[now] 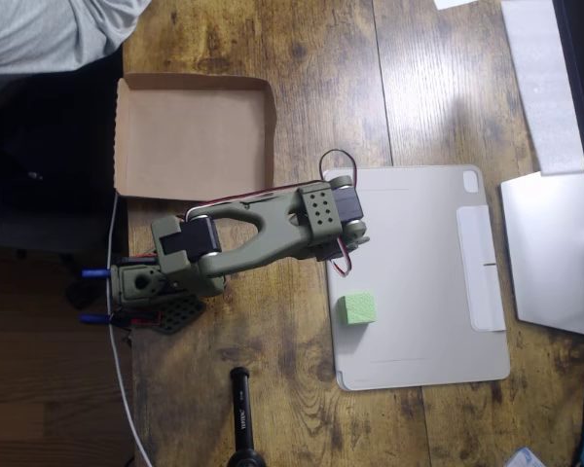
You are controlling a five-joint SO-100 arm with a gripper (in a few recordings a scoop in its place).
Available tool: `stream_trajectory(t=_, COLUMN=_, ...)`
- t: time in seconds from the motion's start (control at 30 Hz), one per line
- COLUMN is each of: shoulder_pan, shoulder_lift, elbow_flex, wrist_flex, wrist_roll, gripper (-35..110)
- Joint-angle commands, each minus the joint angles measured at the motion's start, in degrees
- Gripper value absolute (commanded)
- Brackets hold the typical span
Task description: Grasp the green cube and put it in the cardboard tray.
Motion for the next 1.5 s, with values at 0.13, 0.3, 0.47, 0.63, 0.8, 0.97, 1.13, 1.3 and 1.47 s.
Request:
stream_trajectory(t=0.13, shoulder_pan=-2.72, shoulder_lift=-3.52, elbow_flex=-1.14, wrist_flex=1.41, wrist_roll=-0.88, gripper=4)
stream_trajectory(t=0.3, shoulder_pan=-2.72, shoulder_lift=-3.52, elbow_flex=-1.14, wrist_flex=1.41, wrist_roll=-0.97, gripper=4)
stream_trajectory(t=0.47, shoulder_pan=-1.76, shoulder_lift=-3.69, elbow_flex=-2.46, wrist_flex=1.41, wrist_roll=-1.93, gripper=4)
stream_trajectory(t=0.63, shoulder_pan=3.08, shoulder_lift=-4.39, elbow_flex=-7.38, wrist_flex=0.79, wrist_roll=-2.90, gripper=4)
stream_trajectory(t=0.8, shoulder_pan=9.58, shoulder_lift=-7.29, elbow_flex=-13.27, wrist_flex=-2.11, wrist_roll=-3.08, gripper=4)
stream_trajectory(t=0.97, shoulder_pan=16.00, shoulder_lift=-8.35, elbow_flex=-17.75, wrist_flex=-6.15, wrist_roll=-4.31, gripper=4)
stream_trajectory(t=1.13, shoulder_pan=18.81, shoulder_lift=-9.05, elbow_flex=-19.60, wrist_flex=-7.73, wrist_roll=-4.57, gripper=5)
stream_trajectory(t=1.3, shoulder_pan=19.95, shoulder_lift=-10.11, elbow_flex=-19.69, wrist_flex=-9.93, wrist_roll=-5.10, gripper=5)
stream_trajectory(t=1.47, shoulder_pan=19.42, shoulder_lift=-10.28, elbow_flex=-17.14, wrist_flex=-11.87, wrist_roll=-5.80, gripper=9)
